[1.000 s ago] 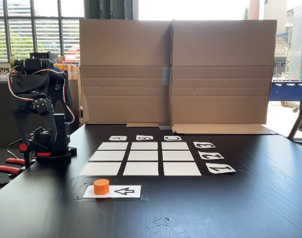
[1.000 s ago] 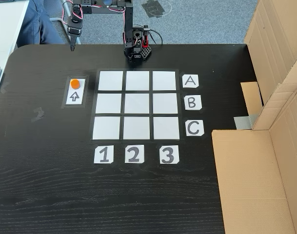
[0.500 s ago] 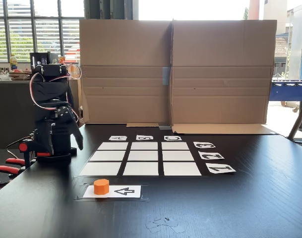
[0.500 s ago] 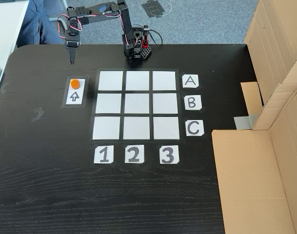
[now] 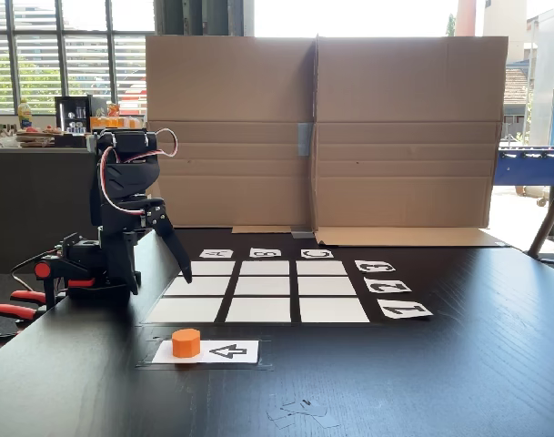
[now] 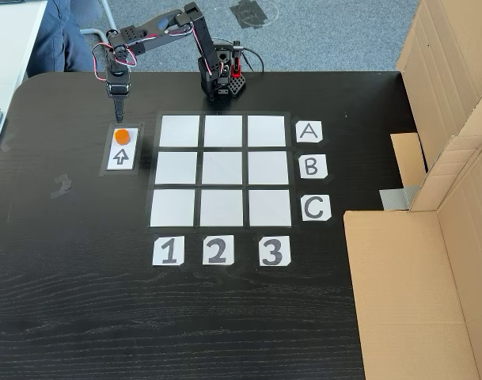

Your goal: Pick up the round, orange token and place it in the grid on square A1.

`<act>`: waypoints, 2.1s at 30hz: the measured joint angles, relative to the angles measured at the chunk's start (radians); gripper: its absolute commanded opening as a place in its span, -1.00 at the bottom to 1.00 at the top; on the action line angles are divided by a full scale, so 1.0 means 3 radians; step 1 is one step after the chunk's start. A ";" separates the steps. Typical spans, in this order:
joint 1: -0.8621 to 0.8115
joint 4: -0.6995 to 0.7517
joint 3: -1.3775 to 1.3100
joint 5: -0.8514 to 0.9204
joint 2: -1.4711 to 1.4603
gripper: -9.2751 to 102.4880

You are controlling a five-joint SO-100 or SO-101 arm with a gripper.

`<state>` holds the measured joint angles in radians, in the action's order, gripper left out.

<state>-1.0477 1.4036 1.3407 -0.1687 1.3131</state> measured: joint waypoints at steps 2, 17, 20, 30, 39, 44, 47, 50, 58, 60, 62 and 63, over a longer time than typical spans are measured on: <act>0.0000 -0.0041 0.0000 -0.0010 -0.0077 -0.28; 0.0107 -0.0353 -0.0072 -0.0123 -0.0496 -0.27; 0.0128 -0.0383 -0.0082 -0.0138 -0.0547 -0.27; 0.0240 -0.0414 -0.0092 -0.0240 -0.0706 -0.27; 0.0291 -0.0496 -0.0092 -0.0291 -0.0798 -0.27; 0.0291 -0.0516 -0.0102 -0.0291 -0.0849 -0.27; 0.0291 -0.0516 -0.0112 -0.0291 -0.0890 -0.27; 0.0291 -0.0522 -0.0118 -0.0291 -0.0926 -0.27; 0.0286 -0.0532 -0.0205 -0.0291 -0.1028 -0.28; 0.0286 -0.0532 -0.0251 -0.0291 -0.1038 -0.28; 0.0286 -0.0532 -0.0271 -0.0291 -0.1038 -0.28; 0.0286 -0.0532 -0.0281 -0.0291 -0.1038 -0.28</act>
<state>-0.9618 1.2441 1.2563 -0.2562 1.0017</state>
